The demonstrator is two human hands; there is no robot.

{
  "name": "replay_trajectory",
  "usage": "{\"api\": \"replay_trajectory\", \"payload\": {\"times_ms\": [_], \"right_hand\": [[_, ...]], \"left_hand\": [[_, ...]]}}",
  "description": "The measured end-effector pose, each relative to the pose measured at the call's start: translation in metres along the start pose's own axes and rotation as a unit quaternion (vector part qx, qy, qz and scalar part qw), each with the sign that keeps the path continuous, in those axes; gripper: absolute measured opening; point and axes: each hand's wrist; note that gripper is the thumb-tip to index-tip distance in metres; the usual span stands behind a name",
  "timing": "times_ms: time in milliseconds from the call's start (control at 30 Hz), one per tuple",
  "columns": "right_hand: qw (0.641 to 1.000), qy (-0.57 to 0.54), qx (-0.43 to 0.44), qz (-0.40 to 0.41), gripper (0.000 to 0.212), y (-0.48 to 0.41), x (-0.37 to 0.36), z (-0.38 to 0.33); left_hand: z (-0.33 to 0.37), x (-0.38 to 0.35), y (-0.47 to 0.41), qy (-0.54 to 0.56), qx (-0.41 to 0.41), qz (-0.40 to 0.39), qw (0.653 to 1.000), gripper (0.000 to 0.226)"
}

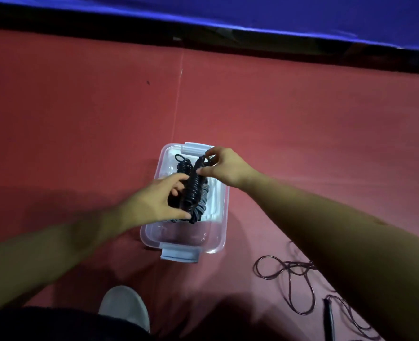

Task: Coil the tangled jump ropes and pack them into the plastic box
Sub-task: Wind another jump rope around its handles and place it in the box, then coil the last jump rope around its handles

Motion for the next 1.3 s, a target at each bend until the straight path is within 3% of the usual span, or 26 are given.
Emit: {"api": "replay_trajectory", "payload": {"times_ms": [100, 233, 300, 400, 533, 667, 733, 833, 1067, 1300], "right_hand": [[0.995, 0.083, 0.011, -0.053, 0.064, -0.014, -0.019, 0.006], [0.974, 0.204, 0.041, -0.086, 0.055, -0.034, -0.037, 0.013], [0.96, 0.26, 0.058, -0.09, 0.051, -0.042, -0.043, 0.017], [0.924, 0.36, 0.089, -0.089, 0.039, -0.047, -0.052, 0.023], [0.896, 0.413, 0.148, -0.07, 0.033, -0.042, -0.047, 0.025], [0.934, 0.321, 0.159, 0.016, 0.04, -0.02, -0.008, 0.03], [0.947, 0.284, 0.131, 0.079, 0.041, -0.001, 0.016, 0.041], [0.954, 0.263, 0.061, 0.133, 0.042, 0.029, 0.049, 0.069], [0.959, 0.215, -0.082, 0.165, 0.046, 0.104, 0.098, 0.141], [0.947, 0.243, -0.188, 0.098, 0.059, 0.164, 0.095, 0.214]], "left_hand": [[-0.027, -0.021, -0.003, -0.116, -0.036, 0.043, 0.992, 0.107], [-0.042, -0.039, -0.011, -0.32, -0.12, 0.117, 0.932, 0.087], [-0.041, -0.05, -0.019, -0.414, -0.116, 0.116, 0.895, 0.086], [-0.038, -0.063, -0.028, -0.48, -0.078, 0.096, 0.868, 0.077], [-0.032, -0.058, -0.03, -0.491, -0.064, 0.037, 0.868, 0.069], [-0.009, -0.036, -0.036, -0.372, 0.019, -0.039, 0.927, 0.054], [0.016, -0.025, -0.044, -0.335, 0.054, -0.057, 0.939, 0.042], [0.066, -0.017, -0.065, -0.357, 0.018, -0.073, 0.931, 0.032], [0.175, -0.066, -0.09, -0.429, -0.093, -0.131, 0.889, 0.032], [0.173, -0.19, -0.083, -0.421, -0.081, -0.241, 0.87, 0.033]]}}
Point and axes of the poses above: each hand's wrist, its own y-axis away from the middle knuckle, its own x-axis out of the back of the hand, z = x × y, and after that the axes turned 6 degrees about z, right-handed
